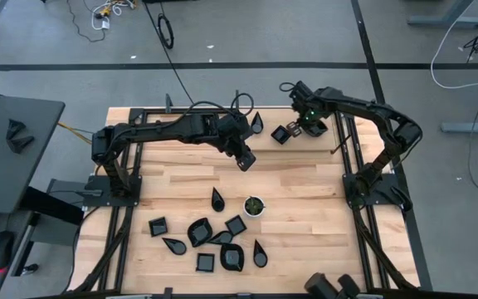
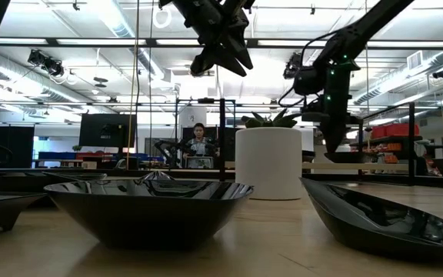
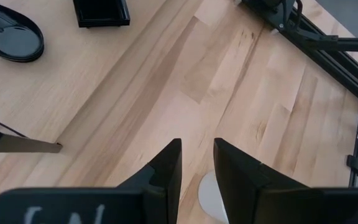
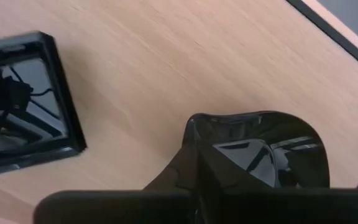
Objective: Pick & Place Mini shaped plates
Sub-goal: Stack the leaf shaped plate on top of the leaf shaped plate on the shelf, then stack the drop shaped plate on top of the drop shaped plate on the shelf
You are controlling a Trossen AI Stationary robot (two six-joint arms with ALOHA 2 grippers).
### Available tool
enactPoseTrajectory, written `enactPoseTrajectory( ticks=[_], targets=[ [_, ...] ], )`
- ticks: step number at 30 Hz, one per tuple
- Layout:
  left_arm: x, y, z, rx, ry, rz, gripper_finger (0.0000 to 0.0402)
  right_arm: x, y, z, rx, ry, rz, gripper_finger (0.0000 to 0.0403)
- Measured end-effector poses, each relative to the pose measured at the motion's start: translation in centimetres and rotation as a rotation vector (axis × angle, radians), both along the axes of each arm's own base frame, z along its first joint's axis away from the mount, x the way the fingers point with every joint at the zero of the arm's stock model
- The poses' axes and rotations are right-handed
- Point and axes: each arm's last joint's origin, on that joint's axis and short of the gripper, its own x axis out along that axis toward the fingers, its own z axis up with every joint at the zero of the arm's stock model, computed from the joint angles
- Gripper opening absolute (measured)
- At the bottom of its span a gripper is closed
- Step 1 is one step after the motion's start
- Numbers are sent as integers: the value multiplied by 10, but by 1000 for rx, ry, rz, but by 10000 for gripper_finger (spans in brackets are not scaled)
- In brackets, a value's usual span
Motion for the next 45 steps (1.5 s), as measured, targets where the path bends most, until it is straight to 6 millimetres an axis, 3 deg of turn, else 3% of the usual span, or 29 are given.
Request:
enactPoseTrajectory(
  ticks=[5,11,20,26,31,36,41,45],
  targets=[
    [-1,0,-1,-2,8,0,96,3,5,3,-9,-8,13,5],
    [-8,0,-6,-16,102,-6,96,3,24,31,-68,-82,2,5],
    [-47,-16,-2,-6,382,-145,96,13,78,81,-166,-333,18,6],
    [-68,-27,1,23,435,-234,96,28,115,93,-178,-430,63,6],
    [-94,-34,-31,-117,438,-172,96,37,136,93,-217,-430,43,6],
    [-117,-48,-69,-347,379,-11,96,39,143,93,-241,-422,67,6],
    [-125,-68,-110,-542,310,214,96,39,141,93,-291,-371,205,6],
    [-126,-83,-135,-600,234,375,97,38,137,94,-327,-343,283,6]
  ],
)
